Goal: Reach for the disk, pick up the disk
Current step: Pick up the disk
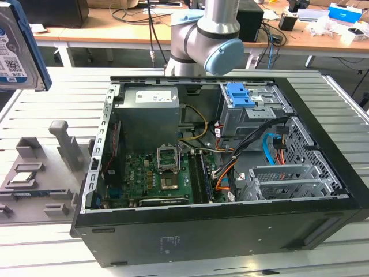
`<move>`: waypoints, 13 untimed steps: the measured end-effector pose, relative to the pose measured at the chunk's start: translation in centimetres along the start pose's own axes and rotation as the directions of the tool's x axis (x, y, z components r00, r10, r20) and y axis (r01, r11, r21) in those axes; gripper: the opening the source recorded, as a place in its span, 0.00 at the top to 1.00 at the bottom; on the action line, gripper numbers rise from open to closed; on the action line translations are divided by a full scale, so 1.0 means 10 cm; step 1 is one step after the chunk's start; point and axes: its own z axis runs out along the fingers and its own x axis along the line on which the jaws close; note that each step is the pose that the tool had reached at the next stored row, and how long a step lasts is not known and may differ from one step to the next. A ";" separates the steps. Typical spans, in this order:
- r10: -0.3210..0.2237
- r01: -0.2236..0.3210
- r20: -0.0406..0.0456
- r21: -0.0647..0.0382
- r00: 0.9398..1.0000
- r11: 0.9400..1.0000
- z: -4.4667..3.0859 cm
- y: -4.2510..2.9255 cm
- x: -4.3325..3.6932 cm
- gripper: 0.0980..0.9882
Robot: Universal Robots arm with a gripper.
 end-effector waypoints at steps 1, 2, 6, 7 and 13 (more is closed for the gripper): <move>0.000 0.000 0.000 0.000 1.000 1.000 -0.023 0.000 0.000 0.70; 0.000 0.000 0.000 0.000 1.000 1.000 -0.054 0.001 0.000 0.70; 0.000 0.000 0.000 0.000 1.000 1.000 -0.128 0.001 -0.001 0.70; 0.000 0.000 -0.001 0.000 1.000 1.000 -0.128 0.001 -0.001 0.70; 0.000 0.000 -0.001 0.000 1.000 1.000 -0.130 -0.002 -0.002 0.70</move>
